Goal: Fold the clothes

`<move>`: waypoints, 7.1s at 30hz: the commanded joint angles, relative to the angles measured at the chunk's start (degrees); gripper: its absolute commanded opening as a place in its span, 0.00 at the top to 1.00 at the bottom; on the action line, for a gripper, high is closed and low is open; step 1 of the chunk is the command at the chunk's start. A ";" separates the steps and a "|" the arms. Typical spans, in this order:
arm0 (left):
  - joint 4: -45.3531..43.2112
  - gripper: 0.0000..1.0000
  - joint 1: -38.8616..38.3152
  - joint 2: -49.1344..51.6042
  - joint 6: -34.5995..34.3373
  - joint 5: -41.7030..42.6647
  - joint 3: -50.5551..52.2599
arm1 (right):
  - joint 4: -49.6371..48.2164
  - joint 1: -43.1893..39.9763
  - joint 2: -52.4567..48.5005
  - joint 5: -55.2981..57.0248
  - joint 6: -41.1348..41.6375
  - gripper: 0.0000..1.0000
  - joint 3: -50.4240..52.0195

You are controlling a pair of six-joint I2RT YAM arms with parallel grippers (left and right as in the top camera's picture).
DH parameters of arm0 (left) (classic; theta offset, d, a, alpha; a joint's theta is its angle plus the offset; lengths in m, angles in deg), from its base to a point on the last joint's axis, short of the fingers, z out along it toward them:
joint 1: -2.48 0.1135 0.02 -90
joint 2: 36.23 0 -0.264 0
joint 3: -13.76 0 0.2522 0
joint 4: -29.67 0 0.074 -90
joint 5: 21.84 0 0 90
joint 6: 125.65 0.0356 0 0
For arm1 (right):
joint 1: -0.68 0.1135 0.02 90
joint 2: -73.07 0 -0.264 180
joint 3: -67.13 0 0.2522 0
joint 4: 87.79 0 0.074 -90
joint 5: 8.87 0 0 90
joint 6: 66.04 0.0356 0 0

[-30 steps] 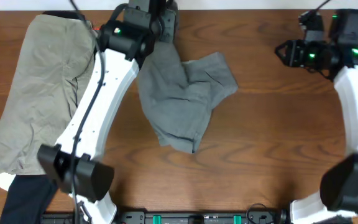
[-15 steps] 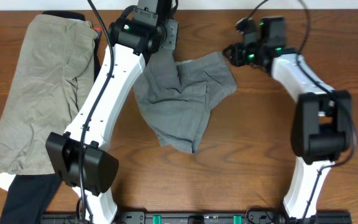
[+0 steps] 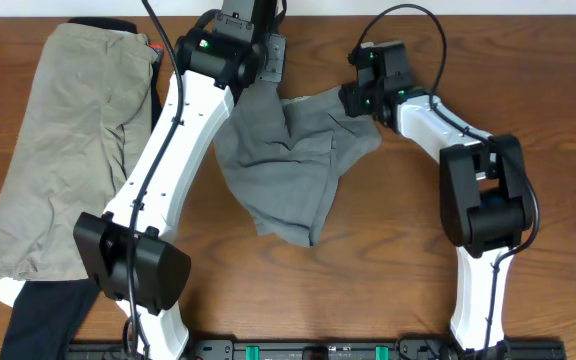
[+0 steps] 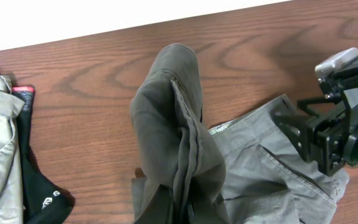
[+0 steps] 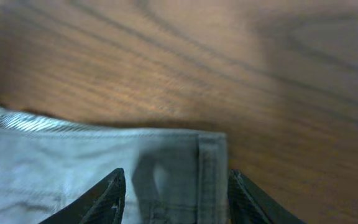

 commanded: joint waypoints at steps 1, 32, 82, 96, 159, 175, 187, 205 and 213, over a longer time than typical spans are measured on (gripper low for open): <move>0.20 0.94 0.04 -0.74 -0.28 0.11 -0.63 | -1.11 1.66 -1.22 7.56 1.51 0.49 -0.72; -8.52 0.94 4.55 -11.61 0.15 -3.93 -1.16 | 7.28 -6.14 24.22 5.53 5.81 0.99 -0.79; -7.19 0.94 4.55 4.66 4.52 10.03 1.88 | 20.09 -11.54 25.83 7.15 1.62 0.99 -0.79; -25.03 0.14 6.86 17.51 4.85 7.02 1.84 | -14.99 -13.11 2.49 6.88 4.48 0.83 -0.79; 24.28 0.94 17.05 -1.40 6.43 9.31 18.86 | 44.87 -16.22 33.35 -10.71 -5.18 0.25 0.59; 32.37 0.92 18.56 -1.49 -1.53 8.59 19.32 | 35.69 -16.22 33.35 -7.43 -3.43 0.30 11.45; 28.81 0.50 18.51 -1.49 -4.00 11.76 31.06 | 9.81 -15.72 25.42 -4.48 -0.46 0.40 18.12; 12.11 0.40 18.51 -1.49 -4.39 11.74 33.27 | 1.86 -12.52 12.72 -6.40 3.67 0.99 18.10; 9.94 0.33 18.51 -1.49 -4.39 11.74 33.27 | 1.86 -12.98 9.22 -2.21 5.53 0.99 18.10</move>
